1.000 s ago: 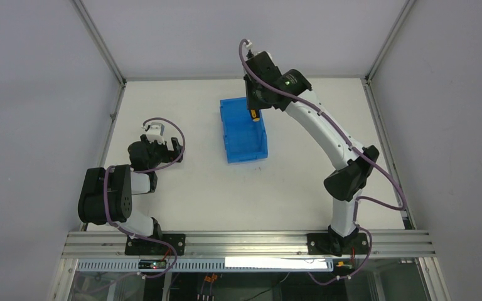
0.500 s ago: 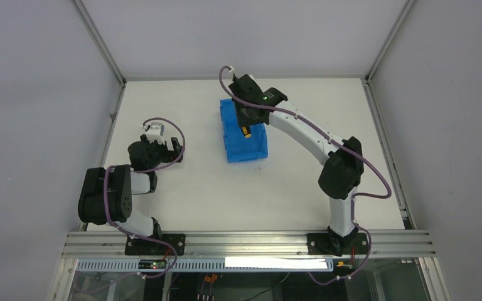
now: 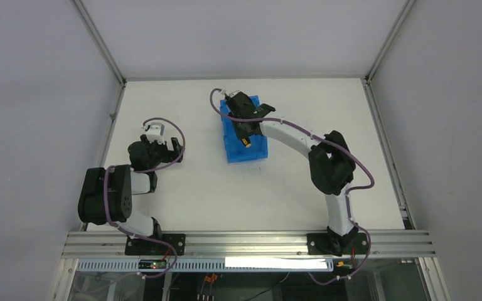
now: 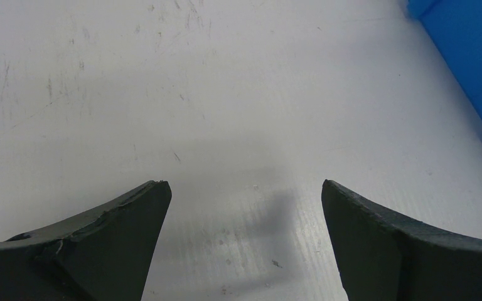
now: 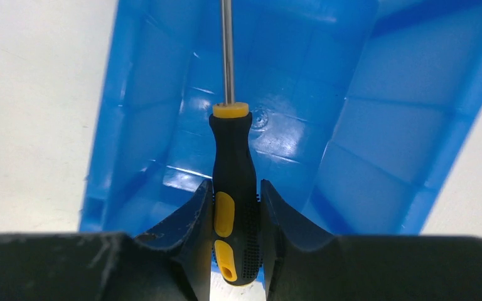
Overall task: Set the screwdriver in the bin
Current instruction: Place the screwdriver in the bin.
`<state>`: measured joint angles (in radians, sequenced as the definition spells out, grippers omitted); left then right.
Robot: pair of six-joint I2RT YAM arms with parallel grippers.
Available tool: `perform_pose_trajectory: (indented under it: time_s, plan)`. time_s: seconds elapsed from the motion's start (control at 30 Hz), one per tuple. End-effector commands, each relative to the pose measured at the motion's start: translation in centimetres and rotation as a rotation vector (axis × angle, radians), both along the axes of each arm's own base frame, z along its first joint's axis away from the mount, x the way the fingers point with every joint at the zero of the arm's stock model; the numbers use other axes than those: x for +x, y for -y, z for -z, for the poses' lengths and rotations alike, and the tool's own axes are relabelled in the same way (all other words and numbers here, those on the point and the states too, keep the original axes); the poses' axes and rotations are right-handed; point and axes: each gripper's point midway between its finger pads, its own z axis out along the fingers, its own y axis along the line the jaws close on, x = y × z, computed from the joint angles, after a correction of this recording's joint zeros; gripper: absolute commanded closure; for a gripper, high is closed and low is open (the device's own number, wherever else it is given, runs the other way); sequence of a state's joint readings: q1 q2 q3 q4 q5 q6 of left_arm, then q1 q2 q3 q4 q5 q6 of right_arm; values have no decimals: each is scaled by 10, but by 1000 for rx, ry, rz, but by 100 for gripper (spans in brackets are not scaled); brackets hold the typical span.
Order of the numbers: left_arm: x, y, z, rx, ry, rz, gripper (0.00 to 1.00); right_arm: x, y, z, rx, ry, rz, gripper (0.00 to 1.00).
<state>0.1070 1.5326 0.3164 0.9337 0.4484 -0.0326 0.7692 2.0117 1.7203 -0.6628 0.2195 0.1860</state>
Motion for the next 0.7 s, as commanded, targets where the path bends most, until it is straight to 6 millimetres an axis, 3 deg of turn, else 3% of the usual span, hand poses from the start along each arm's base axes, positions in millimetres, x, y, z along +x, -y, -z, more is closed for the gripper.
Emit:
perform_pose_trajectory:
  time_s: [0.0, 0.13, 0.3, 0.43, 0.67]
  plan:
    - [3, -2, -11, 13, 45, 9, 1, 19, -6, 10, -7, 83, -39, 100]
    - [4, -3, -11, 13, 44, 7, 1, 21, -4, 32, -40, 91, -64, 97]
    - [3, -3, -11, 13, 44, 8, 1, 20, -3, 49, -64, 73, -73, 83]
    - [3, -3, -11, 12, 44, 8, 1, 19, -1, 38, -48, 87, -56, 68]
    - [3, -3, -11, 13, 44, 7, 1, 23, -1, -1, 2, 157, -47, 47]
